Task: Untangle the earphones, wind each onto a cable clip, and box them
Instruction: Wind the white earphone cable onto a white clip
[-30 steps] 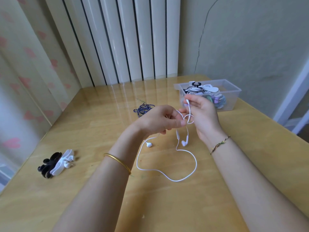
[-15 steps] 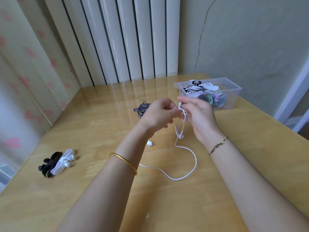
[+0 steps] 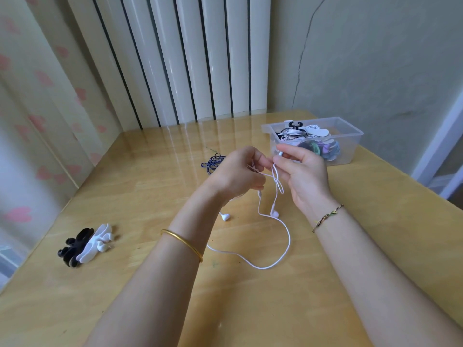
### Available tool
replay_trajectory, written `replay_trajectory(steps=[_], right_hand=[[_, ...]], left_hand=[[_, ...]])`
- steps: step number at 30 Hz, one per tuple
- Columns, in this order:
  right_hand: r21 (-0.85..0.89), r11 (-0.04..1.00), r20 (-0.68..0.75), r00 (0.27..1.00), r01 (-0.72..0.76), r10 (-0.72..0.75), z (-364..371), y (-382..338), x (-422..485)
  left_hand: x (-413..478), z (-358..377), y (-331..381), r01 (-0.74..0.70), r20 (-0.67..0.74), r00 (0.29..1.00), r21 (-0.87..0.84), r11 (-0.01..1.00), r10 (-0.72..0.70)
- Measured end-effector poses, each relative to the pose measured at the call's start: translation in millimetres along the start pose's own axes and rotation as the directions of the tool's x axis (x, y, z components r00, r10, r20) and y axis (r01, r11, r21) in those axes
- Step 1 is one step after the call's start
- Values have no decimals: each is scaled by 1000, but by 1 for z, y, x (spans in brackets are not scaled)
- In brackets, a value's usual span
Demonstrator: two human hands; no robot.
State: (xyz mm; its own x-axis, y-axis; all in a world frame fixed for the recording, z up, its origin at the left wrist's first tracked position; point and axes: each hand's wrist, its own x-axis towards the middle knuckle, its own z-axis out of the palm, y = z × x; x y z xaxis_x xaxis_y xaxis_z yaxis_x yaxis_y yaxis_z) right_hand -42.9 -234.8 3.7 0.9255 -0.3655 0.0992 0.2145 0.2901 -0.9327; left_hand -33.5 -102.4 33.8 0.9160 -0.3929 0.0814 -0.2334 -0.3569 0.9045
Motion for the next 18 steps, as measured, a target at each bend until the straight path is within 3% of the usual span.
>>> replay_trajectory(steps=[5,12,14,18], right_hand=[[113,993,-78,996,-26,35,1,1,4],[219,975,-109,993,-28,53,10,0,1],[250,968,-118,992,-15,45,10,0,2],[266,963,-173,985,39,8,2,-2,6]], left_hand=[[-1,5,-2,-46,59,998,142,989,38],[4,18,-6,-252,-94,952,299,920,291],[6,17,-8,-233,-104,959,250,940,265],[4,6,-7,-51,-100,993,34,998,54]])
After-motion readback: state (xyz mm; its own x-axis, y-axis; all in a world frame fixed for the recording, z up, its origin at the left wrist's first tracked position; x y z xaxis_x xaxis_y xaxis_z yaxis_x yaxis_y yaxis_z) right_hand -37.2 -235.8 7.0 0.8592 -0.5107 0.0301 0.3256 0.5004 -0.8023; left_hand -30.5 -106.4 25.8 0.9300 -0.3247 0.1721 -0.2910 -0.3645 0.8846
